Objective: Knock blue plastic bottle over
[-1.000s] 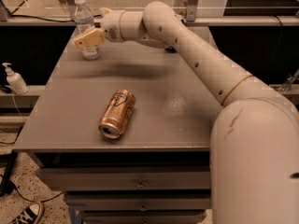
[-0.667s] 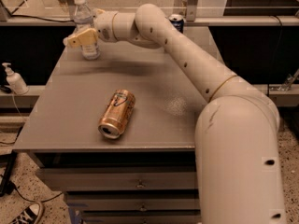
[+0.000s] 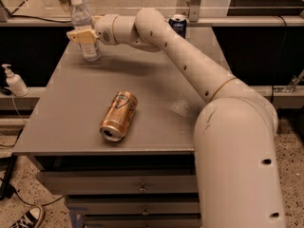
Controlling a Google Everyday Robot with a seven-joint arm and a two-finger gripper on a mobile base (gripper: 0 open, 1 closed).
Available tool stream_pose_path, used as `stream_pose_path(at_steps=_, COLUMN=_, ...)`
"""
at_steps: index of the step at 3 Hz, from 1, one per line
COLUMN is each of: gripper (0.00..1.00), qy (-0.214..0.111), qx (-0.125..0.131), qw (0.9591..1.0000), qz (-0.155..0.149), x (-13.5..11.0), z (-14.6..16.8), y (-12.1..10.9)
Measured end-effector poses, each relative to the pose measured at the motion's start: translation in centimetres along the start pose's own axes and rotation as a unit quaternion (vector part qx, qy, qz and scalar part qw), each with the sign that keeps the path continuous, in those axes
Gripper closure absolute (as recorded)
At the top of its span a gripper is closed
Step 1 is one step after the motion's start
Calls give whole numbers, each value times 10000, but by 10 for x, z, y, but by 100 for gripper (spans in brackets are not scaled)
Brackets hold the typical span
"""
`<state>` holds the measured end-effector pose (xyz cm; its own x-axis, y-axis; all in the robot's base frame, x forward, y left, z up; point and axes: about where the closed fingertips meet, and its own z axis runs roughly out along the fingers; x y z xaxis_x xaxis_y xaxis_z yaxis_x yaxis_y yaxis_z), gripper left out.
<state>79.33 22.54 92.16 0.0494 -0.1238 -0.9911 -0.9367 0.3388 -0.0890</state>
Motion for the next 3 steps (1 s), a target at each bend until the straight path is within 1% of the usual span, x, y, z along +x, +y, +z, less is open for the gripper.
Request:
stream_pose_path(at_steps=1, gripper=65, qy=26, qx=105, qw=9999, qz=63, x=3, z=-15, y=-1)
stream_pose_path(at_steps=2, gripper=88, qy=156, qx=233, qw=9996, qz=46, x=-7, z=-53, y=-8)
stream_pose_path(at_steps=3, gripper=100, qy=408, qx=361, qw=9985, qz=-9, x=-23, z=-105, y=-18)
